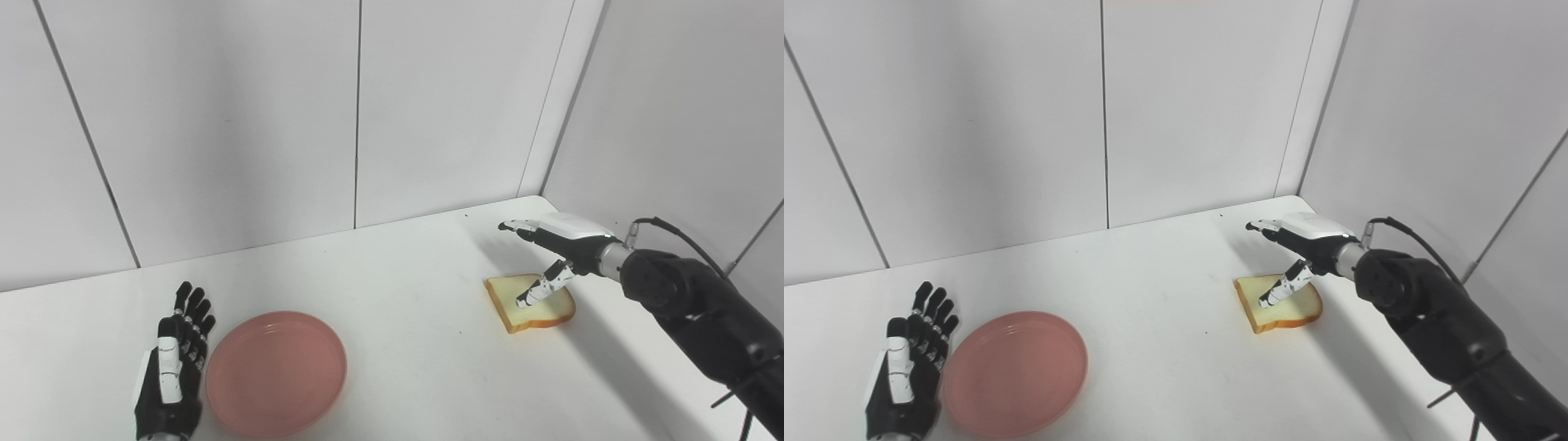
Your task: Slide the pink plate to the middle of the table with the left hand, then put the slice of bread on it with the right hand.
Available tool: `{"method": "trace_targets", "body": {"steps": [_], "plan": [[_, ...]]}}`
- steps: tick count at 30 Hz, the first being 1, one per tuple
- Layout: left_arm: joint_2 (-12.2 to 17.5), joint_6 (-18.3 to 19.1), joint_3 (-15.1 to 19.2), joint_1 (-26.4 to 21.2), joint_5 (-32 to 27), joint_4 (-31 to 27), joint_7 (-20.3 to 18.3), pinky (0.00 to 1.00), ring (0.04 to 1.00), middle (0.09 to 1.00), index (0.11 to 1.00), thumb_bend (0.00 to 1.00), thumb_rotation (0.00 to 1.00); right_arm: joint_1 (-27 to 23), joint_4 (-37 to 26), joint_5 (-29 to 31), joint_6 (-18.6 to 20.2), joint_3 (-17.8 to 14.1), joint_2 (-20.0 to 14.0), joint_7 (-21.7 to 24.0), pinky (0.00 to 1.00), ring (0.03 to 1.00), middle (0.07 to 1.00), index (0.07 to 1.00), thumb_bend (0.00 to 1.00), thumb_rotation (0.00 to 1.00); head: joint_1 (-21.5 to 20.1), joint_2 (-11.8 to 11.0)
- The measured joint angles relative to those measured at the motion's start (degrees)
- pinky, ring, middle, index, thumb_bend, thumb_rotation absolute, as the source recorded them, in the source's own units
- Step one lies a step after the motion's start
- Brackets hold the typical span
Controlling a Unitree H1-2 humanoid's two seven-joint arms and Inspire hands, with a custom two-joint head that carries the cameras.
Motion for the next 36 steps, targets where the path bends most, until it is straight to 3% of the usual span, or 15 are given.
{"method": "trace_targets", "body": {"steps": [5,9,18,27,33,36], "plan": [[0.6,2.1,0.5,0.8,-0.3,-1.3,0.0,1.0,1.0,1.0,1.0,0.79,1.0,-0.5,-1.2,-2.4,1.0,1.9,-0.1,2.8,1.0,1.0,0.986,0.97,1.0,0.37,-1.0,0.3],[0.6,2.2,0.7,0.9,-0.9,-1.6,-0.5,1.0,1.0,1.0,1.0,0.78,1.0,-0.5,-2.0,-4.3,1.6,3.3,-0.1,4.7,1.0,1.0,0.993,0.979,1.0,0.39,-0.9,0.2],[0.6,2.2,0.9,0.9,-1.9,-1.5,-0.9,1.0,1.0,1.0,1.0,0.78,1.0,-0.6,-2.1,-6.2,1.8,5.2,-0.1,8.8,1.0,1.0,1.0,0.994,1.0,0.35,-1.0,-0.4],[0.7,2.4,0.9,2.0,-1.6,-3.1,-0.7,1.0,1.0,1.0,0.996,0.79,1.0,-0.9,-0.4,-9.7,1.9,8.0,0.3,10.6,1.0,1.0,1.0,1.0,1.0,0.31,-0.4,-0.5],[0.6,2.4,0.9,2.1,-1.5,-3.2,-0.7,1.0,1.0,1.0,1.0,0.78,1.0,-2.5,3.2,-10.5,1.8,8.1,0.5,9.6,1.0,1.0,1.0,0.986,1.0,0.26,-0.1,0.0],[0.6,2.4,0.9,2.1,-1.5,-3.4,-0.7,1.0,1.0,0.996,0.993,0.79,1.0,-2.5,4.7,-10.3,1.1,7.7,0.7,7.7,0.91,0.97,0.978,0.974,0.98,0.21,-0.1,0.2]]}}
